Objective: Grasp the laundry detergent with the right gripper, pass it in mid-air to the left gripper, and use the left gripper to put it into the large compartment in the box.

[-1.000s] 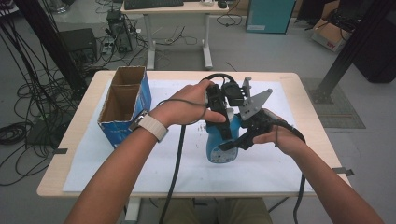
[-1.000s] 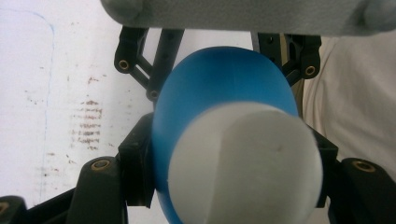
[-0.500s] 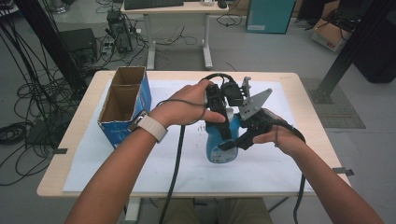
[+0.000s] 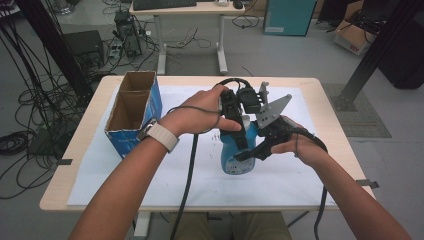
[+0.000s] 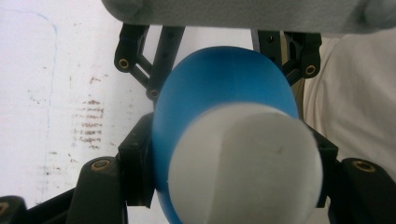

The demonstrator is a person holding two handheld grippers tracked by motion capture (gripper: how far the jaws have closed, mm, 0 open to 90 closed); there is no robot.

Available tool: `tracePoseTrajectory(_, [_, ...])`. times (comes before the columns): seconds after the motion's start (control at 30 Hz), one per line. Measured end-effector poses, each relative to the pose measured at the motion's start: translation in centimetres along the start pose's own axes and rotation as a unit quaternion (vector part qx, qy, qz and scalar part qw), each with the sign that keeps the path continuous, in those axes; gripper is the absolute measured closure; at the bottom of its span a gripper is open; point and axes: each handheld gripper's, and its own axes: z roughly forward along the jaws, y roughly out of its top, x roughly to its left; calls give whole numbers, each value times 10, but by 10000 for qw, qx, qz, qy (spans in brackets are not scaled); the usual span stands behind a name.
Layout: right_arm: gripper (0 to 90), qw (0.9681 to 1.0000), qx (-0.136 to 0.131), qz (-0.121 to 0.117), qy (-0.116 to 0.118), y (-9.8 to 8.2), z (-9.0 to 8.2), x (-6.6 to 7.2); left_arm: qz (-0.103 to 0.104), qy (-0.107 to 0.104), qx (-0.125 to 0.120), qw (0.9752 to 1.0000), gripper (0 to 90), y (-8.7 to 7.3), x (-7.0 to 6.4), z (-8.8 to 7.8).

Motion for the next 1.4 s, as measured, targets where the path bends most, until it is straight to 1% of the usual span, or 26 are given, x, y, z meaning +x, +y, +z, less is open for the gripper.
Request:
tracePoseTrajectory(0.07, [437, 10000, 12, -44, -48, 0, 0, -1, -17, 35, -34, 10000, 375, 0, 0, 0])
tracePoseTrajectory(0.13, [438, 10000, -11, -4, -3, 0, 0, 0, -22, 54, -36, 10000, 375, 0, 0, 0])
tracePoseTrajectory(0.23, [438, 10000, -8, -5, -2, 1, 0, 0, -14, 11, -3, 10000, 375, 0, 0, 0])
tracePoseTrajectory(0.27, [437, 10000, 16, -48, -42, 1, 0, -1, -25, 17, -5, 10000, 375, 0, 0, -1])
tracePoseTrajectory(0.3, [438, 10000, 6, -24, -15, 1, -1, -1, -22, 22, -6, 10000, 375, 0, 0, -1])
tracePoseTrajectory(0.33, [438, 10000, -1, -45, -52, 1, 0, -1, -19, 18, -7, 10000, 375, 0, 0, -1])
tracePoseTrajectory(0.4, [438, 10000, -17, 42, 5, 1, -1, 0, -11, 24, -3, 10000, 374, 1, 0, -1])
tracePoseTrajectory(0.47, [438, 10000, -14, 42, 2, 1, -1, 0, -14, 17, -7, 10000, 375, 0, 0, -1])
tracePoseTrajectory(0.5, [437, 10000, -25, -1, 2, 1, -1, 0, -14, 8, -3, 10000, 375, 0, 0, -1])
tracePoseTrajectory(1.1, [437, 10000, -25, 14, 16, 1, 0, 0, -37, 23, -34, 10000, 374, -1, 0, -1])
tracePoseTrajectory(1.17, [437, 10000, -5, -32, -33, 1, 0, -1, -37, 21, -39, 10000, 374, -1, 0, -1])
tracePoseTrajectory(1.2, [437, 10000, -25, 23, 22, 1, 0, 0, -35, 12, -23, 10000, 374, -1, 0, -1])
tracePoseTrajectory(1.23, [437, 10000, -16, -17, -6, 1, 0, -1, -36, 26, -43, 10000, 374, -1, 0, -1])
tracePoseTrajectory(1.4, [437, 10000, 1, -9, -6, 1, 0, 0, -40, 9, -35, 10000, 374, -1, 0, 0])
